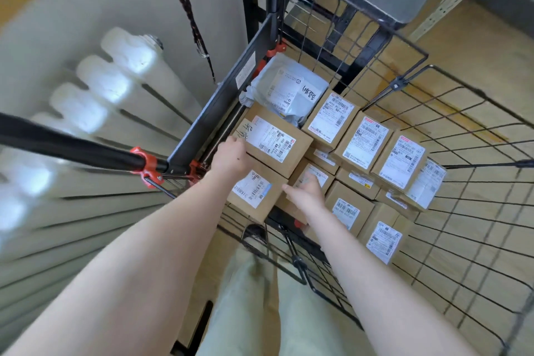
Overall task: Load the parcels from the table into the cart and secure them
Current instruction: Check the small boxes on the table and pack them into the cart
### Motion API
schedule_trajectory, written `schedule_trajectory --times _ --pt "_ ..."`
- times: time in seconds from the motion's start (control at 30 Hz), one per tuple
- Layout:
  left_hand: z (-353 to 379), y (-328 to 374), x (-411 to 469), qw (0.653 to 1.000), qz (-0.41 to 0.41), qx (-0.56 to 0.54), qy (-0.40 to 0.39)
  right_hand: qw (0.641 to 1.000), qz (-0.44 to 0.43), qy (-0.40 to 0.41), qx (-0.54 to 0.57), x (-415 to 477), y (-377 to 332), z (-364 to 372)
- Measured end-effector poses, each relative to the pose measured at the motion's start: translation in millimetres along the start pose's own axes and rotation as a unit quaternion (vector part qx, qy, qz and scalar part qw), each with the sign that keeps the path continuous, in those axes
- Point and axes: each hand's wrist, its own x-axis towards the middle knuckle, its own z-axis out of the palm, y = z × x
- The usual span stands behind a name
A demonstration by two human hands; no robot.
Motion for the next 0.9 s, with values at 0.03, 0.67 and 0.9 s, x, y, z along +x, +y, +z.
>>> schedule_trajectory --times 0.03,0.67,0.9 --pt "-6 5 -11 1.000 0.003 -0.014 -0.011 1.000 -0.014 0.006 0.005 -11 -5 -4" --pt "-104 57 -239 0.956 0.125 -0.206 0.169 0.955 -0.296 0.011 -0.012 -234 -68 -83" --pt "-113 69 -318 0.913 0.078 -0.273 0.292 0.895 -0.414 -0.050 -0.157 -295 -71 -121"
